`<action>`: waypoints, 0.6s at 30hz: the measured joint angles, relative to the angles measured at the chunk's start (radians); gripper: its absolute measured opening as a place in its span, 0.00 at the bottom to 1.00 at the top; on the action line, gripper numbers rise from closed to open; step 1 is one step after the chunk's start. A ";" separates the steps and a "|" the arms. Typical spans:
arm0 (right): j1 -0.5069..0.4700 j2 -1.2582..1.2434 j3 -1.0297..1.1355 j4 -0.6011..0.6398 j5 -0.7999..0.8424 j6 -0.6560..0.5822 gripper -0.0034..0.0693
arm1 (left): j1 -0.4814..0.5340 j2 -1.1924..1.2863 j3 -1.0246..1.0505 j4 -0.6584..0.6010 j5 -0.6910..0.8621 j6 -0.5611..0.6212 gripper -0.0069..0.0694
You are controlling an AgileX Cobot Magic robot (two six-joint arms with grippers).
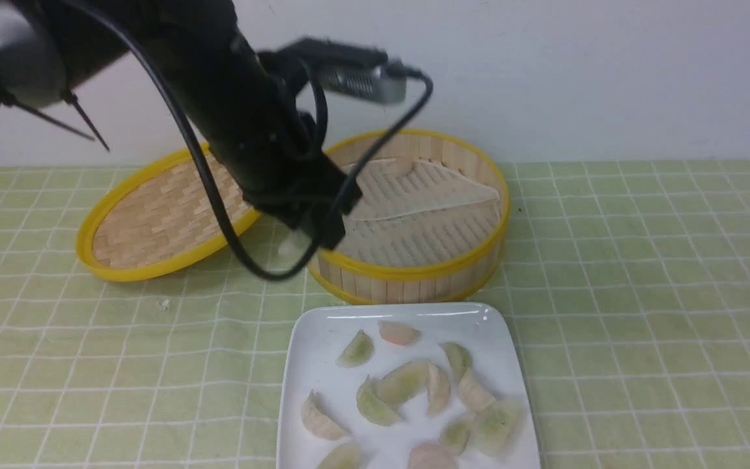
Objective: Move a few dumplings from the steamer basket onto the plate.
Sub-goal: Use the left arm to put the dumpling into the plate
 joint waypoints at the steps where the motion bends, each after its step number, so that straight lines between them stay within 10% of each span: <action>1: 0.000 0.000 0.000 0.000 0.000 -0.005 0.03 | -0.019 0.002 0.039 -0.001 0.000 0.002 0.28; 12: 0.000 0.000 0.000 0.000 0.000 -0.036 0.03 | -0.115 0.134 0.126 0.061 -0.027 0.026 0.32; 18: 0.000 0.000 0.000 0.000 0.000 -0.041 0.03 | -0.115 0.147 0.126 0.090 -0.035 0.025 0.66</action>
